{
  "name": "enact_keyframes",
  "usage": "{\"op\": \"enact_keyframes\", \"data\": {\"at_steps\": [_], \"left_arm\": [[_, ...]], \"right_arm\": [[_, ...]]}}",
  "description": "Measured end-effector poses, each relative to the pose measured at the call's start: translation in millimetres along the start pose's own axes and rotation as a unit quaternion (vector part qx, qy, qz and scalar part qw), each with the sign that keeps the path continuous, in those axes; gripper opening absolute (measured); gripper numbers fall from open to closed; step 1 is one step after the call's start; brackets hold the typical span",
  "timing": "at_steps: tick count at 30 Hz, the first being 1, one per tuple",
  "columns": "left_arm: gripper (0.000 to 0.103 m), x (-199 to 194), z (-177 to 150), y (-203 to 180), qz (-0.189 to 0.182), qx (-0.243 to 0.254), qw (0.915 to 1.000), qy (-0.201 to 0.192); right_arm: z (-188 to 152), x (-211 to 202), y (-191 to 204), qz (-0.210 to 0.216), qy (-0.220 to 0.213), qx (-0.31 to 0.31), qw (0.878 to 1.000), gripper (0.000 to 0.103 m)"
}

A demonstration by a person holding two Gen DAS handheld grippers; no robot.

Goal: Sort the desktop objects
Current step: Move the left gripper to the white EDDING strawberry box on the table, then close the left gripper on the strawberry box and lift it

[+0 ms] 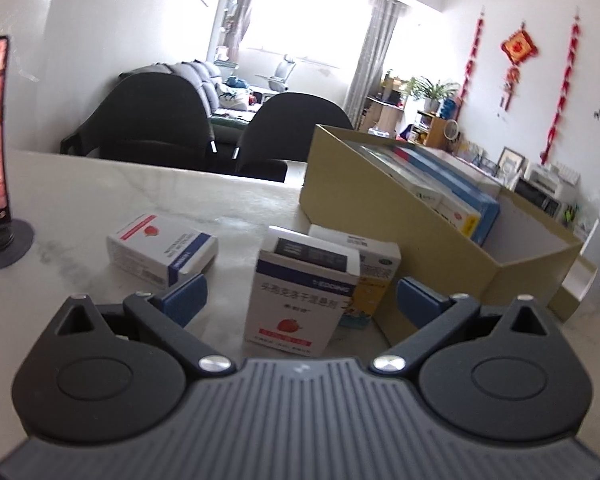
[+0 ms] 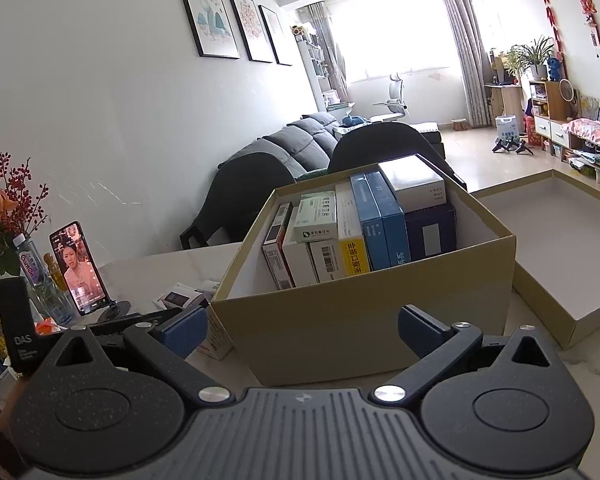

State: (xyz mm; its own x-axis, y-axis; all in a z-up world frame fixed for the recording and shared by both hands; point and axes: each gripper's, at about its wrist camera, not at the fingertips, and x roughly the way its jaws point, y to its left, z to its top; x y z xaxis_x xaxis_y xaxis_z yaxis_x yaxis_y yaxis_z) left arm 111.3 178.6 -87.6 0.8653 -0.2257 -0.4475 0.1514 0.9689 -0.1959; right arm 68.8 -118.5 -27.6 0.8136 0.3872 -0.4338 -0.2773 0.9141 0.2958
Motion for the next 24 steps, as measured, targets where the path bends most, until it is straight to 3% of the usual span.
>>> {"op": "enact_keyframes", "data": {"at_steps": [5,13,16,17,24], "left_arm": [[0.101,13.3,-5.1,-4.8,0.009,0.017,0.9998,0.008],[0.085,22.8,-9.5,-0.2,-0.008,-0.002,0.9998,0.015],[0.072,23.4,-9.8,0.0,0.001,0.000,0.9999,0.015],[0.063,23.6,-9.7,0.8,0.003,-0.002,0.9999,0.017],[0.061,19.8,-9.2,2.5,0.004,-0.017,0.9997,0.018]], "right_arm": [[-1.3,3.1,-2.6,-0.001,0.004,0.003,1.000,0.102],[-2.4,8.2,-4.4,0.000,0.010,0.006,1.000,0.102],[-2.9,9.0,-4.0,0.001,0.011,0.007,1.000,0.102],[-3.3,8.6,-3.9,0.002,0.011,0.007,1.000,0.102],[-4.8,8.4,-1.5,0.005,0.014,0.005,1.000,0.102]]}}
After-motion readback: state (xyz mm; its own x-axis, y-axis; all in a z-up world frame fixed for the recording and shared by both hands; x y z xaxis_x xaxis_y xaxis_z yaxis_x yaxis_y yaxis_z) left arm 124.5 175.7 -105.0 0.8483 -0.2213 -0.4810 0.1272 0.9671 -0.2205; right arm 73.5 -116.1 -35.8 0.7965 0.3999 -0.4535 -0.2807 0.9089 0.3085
